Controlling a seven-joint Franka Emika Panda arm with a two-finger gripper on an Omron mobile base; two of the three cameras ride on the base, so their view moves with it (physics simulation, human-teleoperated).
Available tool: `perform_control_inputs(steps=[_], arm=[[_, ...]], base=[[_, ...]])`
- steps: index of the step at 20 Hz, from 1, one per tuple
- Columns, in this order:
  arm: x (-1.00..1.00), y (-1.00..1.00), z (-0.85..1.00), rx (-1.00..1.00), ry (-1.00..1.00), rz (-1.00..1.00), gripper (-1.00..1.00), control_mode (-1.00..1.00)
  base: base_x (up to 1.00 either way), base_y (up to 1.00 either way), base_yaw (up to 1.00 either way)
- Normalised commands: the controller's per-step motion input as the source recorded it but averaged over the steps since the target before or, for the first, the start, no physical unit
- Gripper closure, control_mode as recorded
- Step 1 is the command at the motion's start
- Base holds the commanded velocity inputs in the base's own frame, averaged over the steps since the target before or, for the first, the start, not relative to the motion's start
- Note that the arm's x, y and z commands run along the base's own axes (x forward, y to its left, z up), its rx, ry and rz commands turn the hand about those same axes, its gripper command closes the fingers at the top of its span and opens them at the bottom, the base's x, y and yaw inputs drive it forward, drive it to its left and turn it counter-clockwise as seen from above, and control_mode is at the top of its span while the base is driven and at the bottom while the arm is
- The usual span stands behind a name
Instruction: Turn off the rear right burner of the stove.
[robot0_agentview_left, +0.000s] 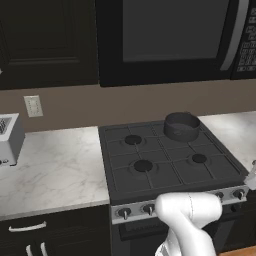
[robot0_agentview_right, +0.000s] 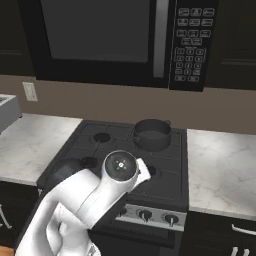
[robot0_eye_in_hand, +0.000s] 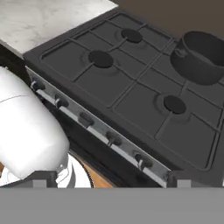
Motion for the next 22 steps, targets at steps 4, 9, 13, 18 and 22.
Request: perform_control_inputs(steps=[4,9,13,18,22], arm=[[-0.52,-0.23,-0.5,-0.05,-0.31,0.25,-1.0,-1.0],[-0.43,-0.23,-0.21,0.0,-0.31,0.2,-1.0,-1.0],[-0.13,0.02,-0.47,-0.01,-0.22,0.11,-1.0,-1.0],[0.0,0.27,-0.52,0.0,-0.14,0.01,-1.0,-1.0],[0.09,0.28,-0.44,0.03,-0.08,0.0,-1.0,-1.0]], base=[[0.0,0.0,0.0],[0.0,0.0,0.0],[0.0,0.0,0.0],[0.0,0.0,0.0],[0.0,0.0,0.0]])
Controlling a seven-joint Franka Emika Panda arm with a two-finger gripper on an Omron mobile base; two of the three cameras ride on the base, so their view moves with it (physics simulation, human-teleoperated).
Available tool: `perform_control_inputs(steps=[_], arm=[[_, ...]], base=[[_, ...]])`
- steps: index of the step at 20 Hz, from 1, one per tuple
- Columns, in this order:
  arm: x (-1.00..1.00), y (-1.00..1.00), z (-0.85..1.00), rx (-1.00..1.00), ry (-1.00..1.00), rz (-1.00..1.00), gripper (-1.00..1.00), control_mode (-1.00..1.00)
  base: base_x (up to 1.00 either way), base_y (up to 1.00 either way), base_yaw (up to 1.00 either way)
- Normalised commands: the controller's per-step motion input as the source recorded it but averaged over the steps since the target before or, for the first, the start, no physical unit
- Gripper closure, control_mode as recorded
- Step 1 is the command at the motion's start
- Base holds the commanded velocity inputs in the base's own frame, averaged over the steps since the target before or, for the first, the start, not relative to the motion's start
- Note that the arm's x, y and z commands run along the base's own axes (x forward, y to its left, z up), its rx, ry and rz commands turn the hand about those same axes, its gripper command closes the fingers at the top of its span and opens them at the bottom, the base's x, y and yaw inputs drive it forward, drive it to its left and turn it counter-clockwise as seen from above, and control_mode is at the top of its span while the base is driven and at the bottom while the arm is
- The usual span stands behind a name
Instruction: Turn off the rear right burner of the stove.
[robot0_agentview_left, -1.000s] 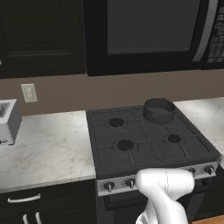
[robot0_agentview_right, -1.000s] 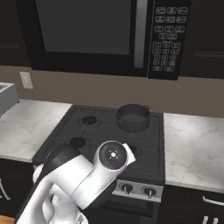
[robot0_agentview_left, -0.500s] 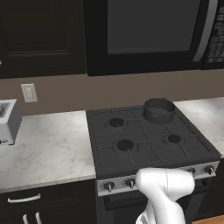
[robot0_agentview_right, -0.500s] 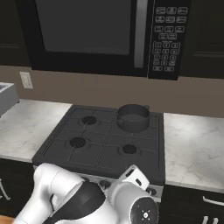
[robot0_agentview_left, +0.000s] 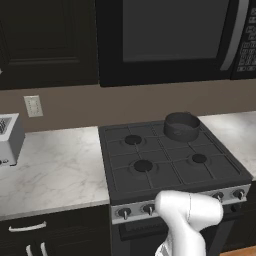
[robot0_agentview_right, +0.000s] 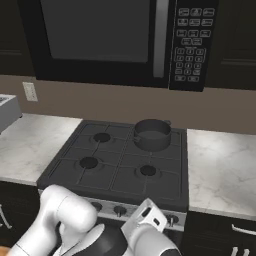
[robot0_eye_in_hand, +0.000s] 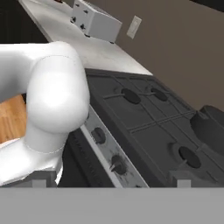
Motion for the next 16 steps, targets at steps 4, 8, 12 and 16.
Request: perform_control_inputs(steps=[4,8,12,16], arm=[[0.04,0.1,-0.44,0.12,-0.05,-0.02,-1.0,-1.0],[0.0,0.01,-0.41,0.14,-0.08,-0.05,-1.0,-1.0],[0.13,0.08,-0.26,0.09,-0.1,-0.06,-1.0,-1.0],[0.23,0.05,-0.22,0.07,-0.07,-0.07,-1.0,-1.0]], base=[[0.0,0.0,0.0],[0.0,0.0,0.0],[0.0,0.0,0.0],[0.0,0.0,0.0]])
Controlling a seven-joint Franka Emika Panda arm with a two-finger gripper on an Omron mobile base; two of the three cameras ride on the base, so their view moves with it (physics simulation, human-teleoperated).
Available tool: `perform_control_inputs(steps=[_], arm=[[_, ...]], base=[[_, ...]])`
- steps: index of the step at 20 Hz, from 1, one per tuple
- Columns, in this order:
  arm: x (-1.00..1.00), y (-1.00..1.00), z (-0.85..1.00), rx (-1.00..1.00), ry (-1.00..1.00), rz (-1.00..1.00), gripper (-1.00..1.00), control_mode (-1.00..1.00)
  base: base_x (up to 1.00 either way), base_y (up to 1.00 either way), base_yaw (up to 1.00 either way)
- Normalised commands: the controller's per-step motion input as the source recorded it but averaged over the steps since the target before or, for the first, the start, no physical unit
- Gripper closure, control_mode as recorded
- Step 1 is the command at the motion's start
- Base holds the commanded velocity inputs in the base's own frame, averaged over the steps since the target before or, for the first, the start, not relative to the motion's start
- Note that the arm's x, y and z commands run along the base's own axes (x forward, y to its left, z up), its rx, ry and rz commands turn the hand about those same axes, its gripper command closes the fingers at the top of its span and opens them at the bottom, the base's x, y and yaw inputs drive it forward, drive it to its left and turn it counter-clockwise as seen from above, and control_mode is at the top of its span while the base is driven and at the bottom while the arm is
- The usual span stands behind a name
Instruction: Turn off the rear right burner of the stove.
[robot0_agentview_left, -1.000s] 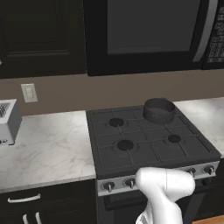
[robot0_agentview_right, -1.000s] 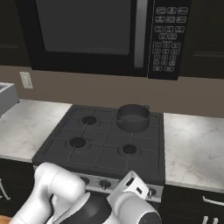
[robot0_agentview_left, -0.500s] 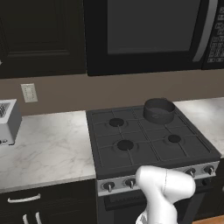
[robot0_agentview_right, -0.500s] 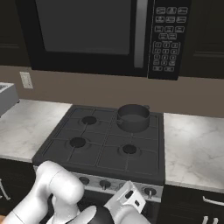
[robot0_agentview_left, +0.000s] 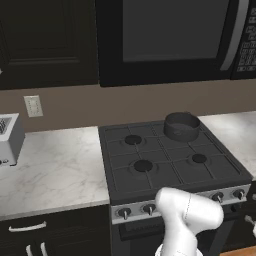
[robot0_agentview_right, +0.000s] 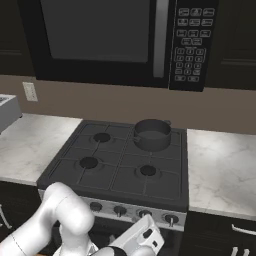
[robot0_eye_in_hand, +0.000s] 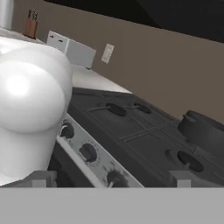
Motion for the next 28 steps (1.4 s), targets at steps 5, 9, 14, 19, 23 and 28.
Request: perform_control_inputs(steps=[5,9,14,19,23,28], arm=[[0.2,0.0,-0.22,0.09,-0.04,-0.07,-1.0,-1.0],[0.11,0.0,-0.28,0.1,-0.04,-0.09,-1.0,-1.0],[0.21,0.01,-0.21,0.09,-0.07,-0.12,-1.0,-1.0],[0.35,0.02,-0.1,0.05,-0.07,-0.14,-1.0,-1.0],[0.3,0.0,-0.18,0.01,-0.04,-0.15,-1.0,-1.0],[0.16,0.0,-0.24,0.0,-0.05,-0.14,-1.0,-1.0]], base=[[0.0,0.0,0.0],[0.0,0.0,0.0],[0.0,0.0,0.0],[0.0,0.0,0.0],[0.0,0.0,0.0],[0.0,0.0,0.0]])
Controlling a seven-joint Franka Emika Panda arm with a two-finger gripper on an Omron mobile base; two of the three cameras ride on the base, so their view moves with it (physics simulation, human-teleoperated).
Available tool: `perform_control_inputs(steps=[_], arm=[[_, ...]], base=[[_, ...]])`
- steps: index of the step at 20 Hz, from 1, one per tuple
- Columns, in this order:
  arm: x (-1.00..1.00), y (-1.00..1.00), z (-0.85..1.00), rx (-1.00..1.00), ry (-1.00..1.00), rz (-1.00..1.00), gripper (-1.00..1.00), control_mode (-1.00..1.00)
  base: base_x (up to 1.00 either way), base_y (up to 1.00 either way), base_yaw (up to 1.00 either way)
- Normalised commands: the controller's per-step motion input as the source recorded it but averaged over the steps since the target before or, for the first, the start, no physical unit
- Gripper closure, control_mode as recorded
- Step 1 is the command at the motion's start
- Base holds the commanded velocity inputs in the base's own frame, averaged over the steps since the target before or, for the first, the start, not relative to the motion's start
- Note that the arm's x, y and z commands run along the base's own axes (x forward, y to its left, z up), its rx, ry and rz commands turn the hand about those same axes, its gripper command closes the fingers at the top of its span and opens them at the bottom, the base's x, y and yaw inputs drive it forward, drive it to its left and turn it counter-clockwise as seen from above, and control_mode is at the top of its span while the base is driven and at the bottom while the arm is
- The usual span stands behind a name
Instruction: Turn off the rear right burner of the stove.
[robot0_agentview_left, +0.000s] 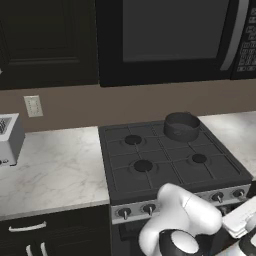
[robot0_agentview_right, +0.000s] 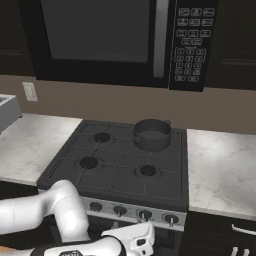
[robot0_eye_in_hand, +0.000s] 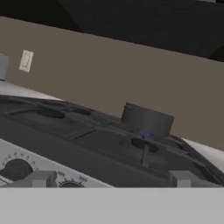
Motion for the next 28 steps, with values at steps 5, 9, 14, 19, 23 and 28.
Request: perform_control_inputs(steps=[5,9,14,19,23,28], arm=[[0.18,0.0,-0.2,0.0,-0.05,-0.13,-1.0,-1.0],[0.3,-0.06,-0.21,0.0,-0.04,-0.13,-1.0,-1.0],[0.14,-0.17,-0.23,0.0,-0.04,-0.09,-1.0,-1.0],[0.01,-0.26,-0.17,0.0,-0.05,-0.05,-1.0,-1.0],[0.0,-0.3,-0.08,0.0,-0.05,-0.03,-1.0,-1.0],[0.05,-0.14,-0.1,0.0,-0.02,0.0,-1.0,-1.0]], base=[[0.0,0.0,0.0],[0.0,0.0,0.0],[0.0,0.0,0.0],[0.0,0.0,0.0],[0.0,0.0,0.0],[0.0,0.0,0.0]])
